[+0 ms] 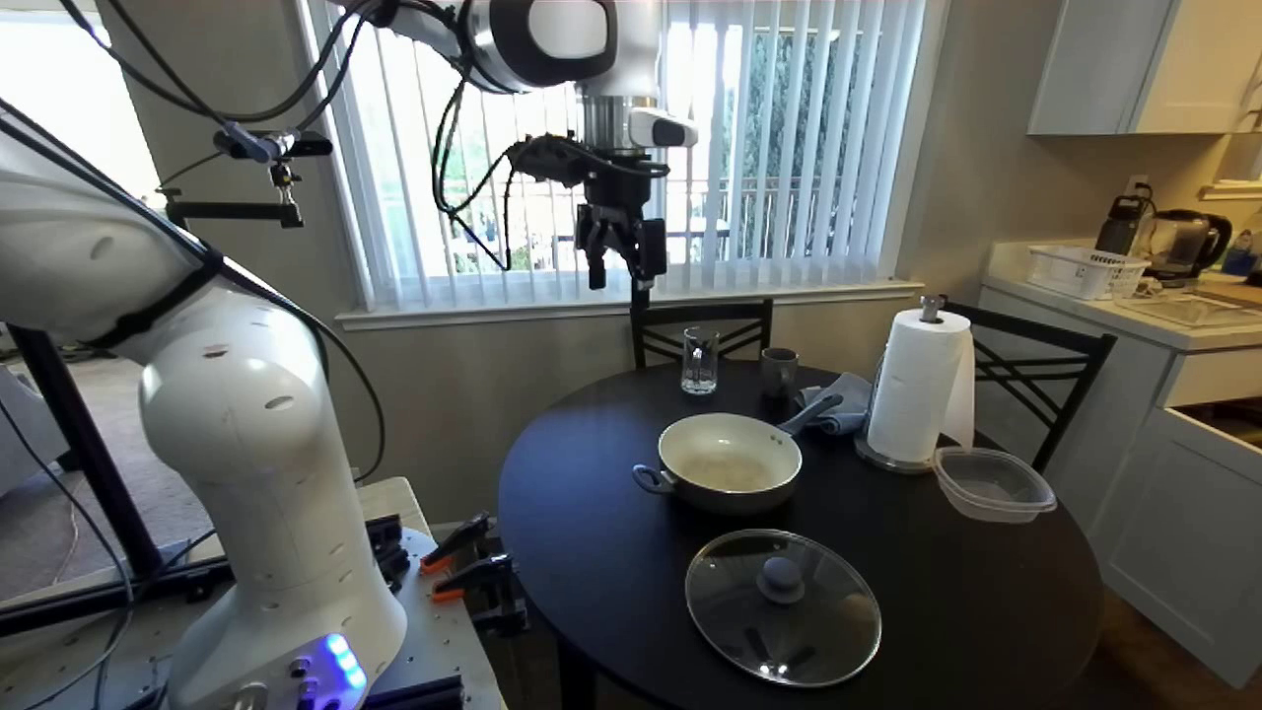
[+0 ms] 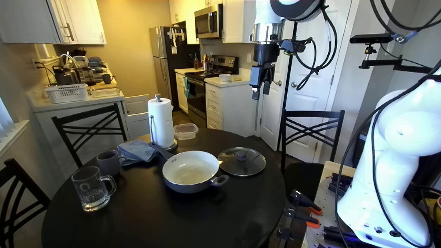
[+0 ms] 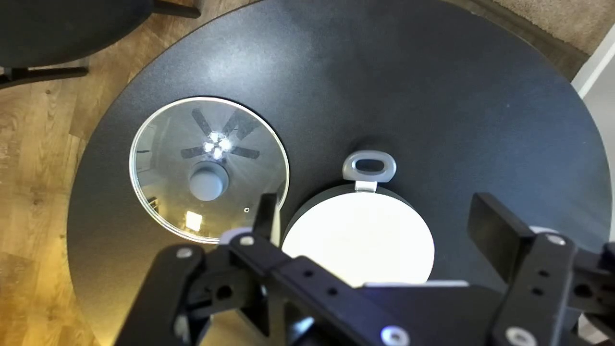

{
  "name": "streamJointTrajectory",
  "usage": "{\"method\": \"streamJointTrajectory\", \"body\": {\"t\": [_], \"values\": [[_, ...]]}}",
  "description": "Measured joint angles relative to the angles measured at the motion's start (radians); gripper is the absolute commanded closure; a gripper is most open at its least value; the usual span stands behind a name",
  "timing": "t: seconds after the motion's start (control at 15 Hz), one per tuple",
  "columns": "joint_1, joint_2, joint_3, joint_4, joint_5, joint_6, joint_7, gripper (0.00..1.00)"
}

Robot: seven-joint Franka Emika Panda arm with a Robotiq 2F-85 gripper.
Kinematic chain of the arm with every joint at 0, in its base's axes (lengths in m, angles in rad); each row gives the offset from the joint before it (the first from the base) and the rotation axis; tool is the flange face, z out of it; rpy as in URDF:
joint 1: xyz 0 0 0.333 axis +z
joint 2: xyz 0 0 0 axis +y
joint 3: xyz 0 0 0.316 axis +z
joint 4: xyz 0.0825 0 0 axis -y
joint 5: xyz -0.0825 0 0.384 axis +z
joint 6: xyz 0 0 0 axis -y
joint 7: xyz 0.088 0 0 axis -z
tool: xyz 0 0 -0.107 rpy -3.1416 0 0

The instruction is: Put the lid on the pot

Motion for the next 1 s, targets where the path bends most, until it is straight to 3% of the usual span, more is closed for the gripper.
{"method": "streamJointTrajectory", "body": {"t": [0.4, 0.67, 1.0], "values": [[-0.003, 0.002, -0.002, 0.005, -0.003, 0.001, 0.000, 0.00], [-0.102, 0.025, -0.022, 0.068, -0.146, 0.075, 0.074, 0.00], [-0.157, 0.092, -0.030, 0.074, -0.187, 0.102, 0.163, 0.00]]}}
